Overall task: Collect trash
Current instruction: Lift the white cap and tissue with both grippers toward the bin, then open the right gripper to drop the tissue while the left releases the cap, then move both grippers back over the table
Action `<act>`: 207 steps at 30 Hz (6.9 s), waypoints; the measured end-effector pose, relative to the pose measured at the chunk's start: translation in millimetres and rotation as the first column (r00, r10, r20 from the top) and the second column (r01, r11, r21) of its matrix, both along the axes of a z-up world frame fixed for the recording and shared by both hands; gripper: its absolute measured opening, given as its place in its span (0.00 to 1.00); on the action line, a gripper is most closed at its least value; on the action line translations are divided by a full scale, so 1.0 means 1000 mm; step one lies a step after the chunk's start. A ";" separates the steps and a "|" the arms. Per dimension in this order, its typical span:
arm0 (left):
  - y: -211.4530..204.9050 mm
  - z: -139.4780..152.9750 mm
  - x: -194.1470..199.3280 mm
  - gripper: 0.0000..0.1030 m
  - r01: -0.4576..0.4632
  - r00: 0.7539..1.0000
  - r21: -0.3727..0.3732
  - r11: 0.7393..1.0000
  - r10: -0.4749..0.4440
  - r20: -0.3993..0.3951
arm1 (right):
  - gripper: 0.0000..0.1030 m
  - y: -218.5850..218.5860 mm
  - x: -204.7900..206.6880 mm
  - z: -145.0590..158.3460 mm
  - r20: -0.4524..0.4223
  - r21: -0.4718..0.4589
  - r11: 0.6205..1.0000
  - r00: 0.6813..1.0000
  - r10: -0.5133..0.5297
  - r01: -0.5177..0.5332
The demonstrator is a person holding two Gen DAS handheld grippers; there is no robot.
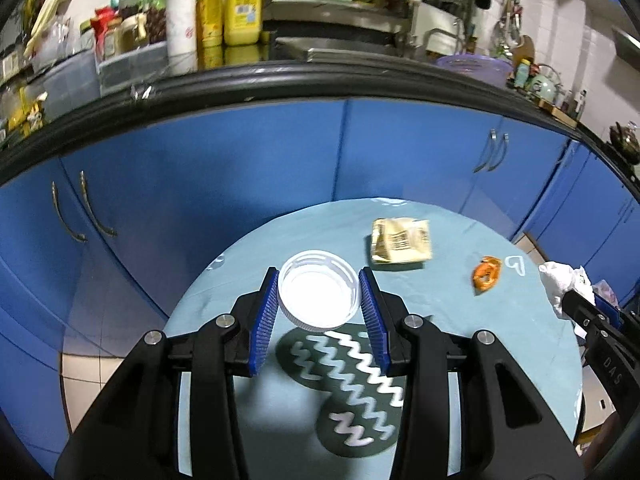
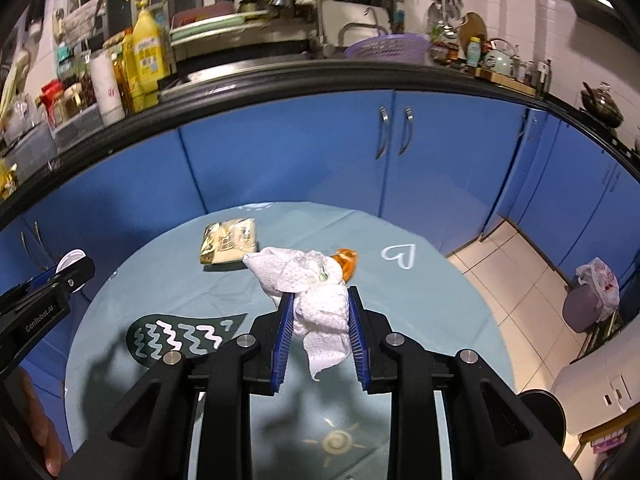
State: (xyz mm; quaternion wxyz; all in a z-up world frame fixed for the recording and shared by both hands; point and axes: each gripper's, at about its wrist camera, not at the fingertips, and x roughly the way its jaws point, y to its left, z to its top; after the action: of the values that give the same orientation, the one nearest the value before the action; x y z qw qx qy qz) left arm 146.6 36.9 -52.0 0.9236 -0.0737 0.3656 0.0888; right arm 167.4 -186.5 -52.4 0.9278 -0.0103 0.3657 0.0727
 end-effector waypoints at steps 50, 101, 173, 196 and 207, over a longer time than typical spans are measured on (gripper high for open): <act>-0.296 0.079 -0.050 0.40 0.428 0.879 0.203 0.880 -0.458 0.131 | 0.25 -0.272 -0.124 0.038 0.118 0.137 0.896 0.892 -0.437 0.422; -0.462 0.052 -0.042 0.40 0.630 0.751 0.254 0.734 -0.659 0.042 | 0.69 -0.381 -0.129 -0.015 -0.022 0.196 0.808 0.827 -0.562 0.555; -0.480 0.060 -0.042 0.75 0.643 0.735 0.274 0.715 -0.677 0.043 | 0.73 -0.405 -0.150 -0.004 0.030 0.196 0.768 0.779 -0.626 0.610; -0.379 0.065 -0.008 0.75 0.547 0.822 0.165 0.821 -0.564 0.077 | 0.73 -0.315 -0.103 0.015 0.065 0.099 0.862 0.861 -0.505 0.498; -0.320 0.068 -0.001 0.75 0.487 0.859 0.134 0.863 -0.501 0.104 | 0.73 -0.260 -0.086 0.026 0.091 0.050 0.905 0.900 -0.426 0.423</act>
State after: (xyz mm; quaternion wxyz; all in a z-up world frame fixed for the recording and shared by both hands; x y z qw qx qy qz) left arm 145.4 -283.2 16.4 0.9406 0.0645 0.3036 -0.1374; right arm 81.4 -446.0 -26.4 0.9385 0.0793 0.3113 -0.1263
